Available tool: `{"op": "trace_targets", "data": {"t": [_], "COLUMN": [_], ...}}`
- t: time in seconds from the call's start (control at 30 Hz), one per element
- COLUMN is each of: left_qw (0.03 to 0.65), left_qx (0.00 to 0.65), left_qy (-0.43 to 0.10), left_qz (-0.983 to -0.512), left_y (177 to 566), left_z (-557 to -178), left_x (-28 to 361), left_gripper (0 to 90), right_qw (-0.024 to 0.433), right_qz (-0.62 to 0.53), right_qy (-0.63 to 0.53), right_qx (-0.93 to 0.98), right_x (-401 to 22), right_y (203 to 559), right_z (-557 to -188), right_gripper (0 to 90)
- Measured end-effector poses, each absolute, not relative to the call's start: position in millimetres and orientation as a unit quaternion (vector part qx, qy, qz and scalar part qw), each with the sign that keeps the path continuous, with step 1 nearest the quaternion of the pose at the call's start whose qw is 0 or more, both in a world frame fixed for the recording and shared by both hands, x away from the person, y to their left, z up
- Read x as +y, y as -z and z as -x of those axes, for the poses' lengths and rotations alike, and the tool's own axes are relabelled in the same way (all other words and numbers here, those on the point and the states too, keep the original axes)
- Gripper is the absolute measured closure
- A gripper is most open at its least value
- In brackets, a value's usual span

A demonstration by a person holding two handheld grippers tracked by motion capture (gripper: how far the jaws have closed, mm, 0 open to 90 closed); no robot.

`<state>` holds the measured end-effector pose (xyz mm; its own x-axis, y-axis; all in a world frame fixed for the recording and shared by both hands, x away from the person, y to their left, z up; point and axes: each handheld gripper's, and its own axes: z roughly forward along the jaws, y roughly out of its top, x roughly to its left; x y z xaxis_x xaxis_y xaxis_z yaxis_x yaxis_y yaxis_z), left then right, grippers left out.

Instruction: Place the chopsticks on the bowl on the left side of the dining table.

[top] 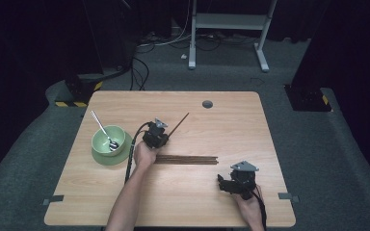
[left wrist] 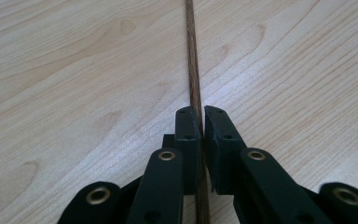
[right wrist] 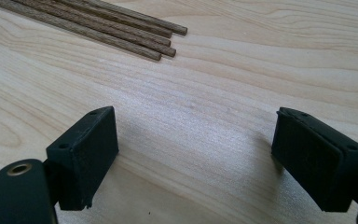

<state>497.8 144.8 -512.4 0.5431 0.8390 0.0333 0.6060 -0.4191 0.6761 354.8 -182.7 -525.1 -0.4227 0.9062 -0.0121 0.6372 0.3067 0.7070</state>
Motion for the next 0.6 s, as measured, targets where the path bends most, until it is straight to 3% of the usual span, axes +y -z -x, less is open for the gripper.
{"op": "trace_targets", "data": {"t": [0.6], "left_qw": [0.310], "left_qx": [0.444], "left_qy": [-0.187], "left_qz": [-0.819], "left_y": [512.1], "left_z": [-497.7], "left_x": [144.2], "left_gripper": [84.2], "right_qw": [0.210], "right_qz": [-0.494], "right_qy": [-0.319], "right_qx": [0.781], "right_x": [-182.7], "right_y": [525.1], "right_z": [-354.8], "right_gripper": [14.0]}}
